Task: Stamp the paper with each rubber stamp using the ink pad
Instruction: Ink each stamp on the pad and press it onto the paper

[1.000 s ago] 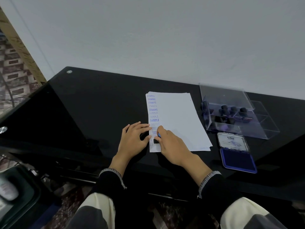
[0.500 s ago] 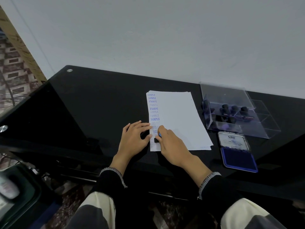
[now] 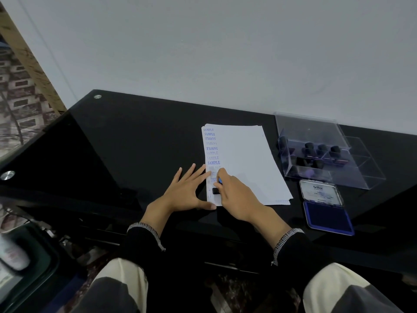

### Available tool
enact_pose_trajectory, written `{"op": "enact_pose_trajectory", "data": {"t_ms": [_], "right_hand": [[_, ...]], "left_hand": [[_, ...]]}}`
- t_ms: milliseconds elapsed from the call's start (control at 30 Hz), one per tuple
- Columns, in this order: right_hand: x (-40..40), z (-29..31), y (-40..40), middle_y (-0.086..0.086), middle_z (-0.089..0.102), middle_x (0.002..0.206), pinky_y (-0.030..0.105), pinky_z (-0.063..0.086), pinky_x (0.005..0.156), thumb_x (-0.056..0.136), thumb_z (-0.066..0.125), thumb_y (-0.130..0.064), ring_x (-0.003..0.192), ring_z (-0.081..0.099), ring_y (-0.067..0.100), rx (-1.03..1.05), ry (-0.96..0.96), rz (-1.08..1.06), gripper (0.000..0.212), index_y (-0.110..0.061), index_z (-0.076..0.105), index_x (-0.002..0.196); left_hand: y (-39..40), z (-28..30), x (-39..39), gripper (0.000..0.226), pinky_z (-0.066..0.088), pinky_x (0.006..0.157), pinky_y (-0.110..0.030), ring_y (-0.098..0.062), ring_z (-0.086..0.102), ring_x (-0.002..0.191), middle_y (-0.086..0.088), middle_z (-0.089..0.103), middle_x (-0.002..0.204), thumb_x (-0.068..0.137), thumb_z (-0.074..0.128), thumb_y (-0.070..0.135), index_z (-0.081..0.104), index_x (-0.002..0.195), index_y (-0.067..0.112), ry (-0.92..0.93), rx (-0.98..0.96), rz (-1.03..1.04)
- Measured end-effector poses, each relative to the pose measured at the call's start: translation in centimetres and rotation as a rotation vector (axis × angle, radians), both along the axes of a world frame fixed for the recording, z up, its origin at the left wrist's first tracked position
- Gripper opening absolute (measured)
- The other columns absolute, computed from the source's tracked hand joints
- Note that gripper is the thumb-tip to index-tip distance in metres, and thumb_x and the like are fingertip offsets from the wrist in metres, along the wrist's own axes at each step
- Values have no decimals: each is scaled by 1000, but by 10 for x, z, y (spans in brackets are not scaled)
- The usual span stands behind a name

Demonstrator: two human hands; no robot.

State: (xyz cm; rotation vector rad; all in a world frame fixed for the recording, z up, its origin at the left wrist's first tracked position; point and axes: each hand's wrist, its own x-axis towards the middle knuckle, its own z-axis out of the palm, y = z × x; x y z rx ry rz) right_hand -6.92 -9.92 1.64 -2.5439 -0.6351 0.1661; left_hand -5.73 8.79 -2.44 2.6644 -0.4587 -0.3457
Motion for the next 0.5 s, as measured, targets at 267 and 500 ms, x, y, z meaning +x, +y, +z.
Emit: {"op": "enact_pose_trajectory", "data": {"t_ms": [267, 500], "right_hand": [[5, 2, 1, 4, 54, 78, 41, 45, 58, 100, 40, -18, 60, 47, 23, 3, -4, -1, 13, -18, 32, 90], [-3, -4, 1, 1, 53, 81, 33, 39, 58, 102, 38, -24, 64, 46, 20, -46, -122, 5, 11, -17, 35, 93]], "left_hand": [[-1, 0, 0, 120, -18, 116, -40, -4, -19, 144, 16, -7, 160, 52, 38, 90, 7, 154, 35, -10, -14, 13], [-2, 4, -2, 120, -18, 116, -39, -5, -17, 145, 16, -5, 160, 51, 39, 89, 9, 154, 34, -3, -33, 23]]}}
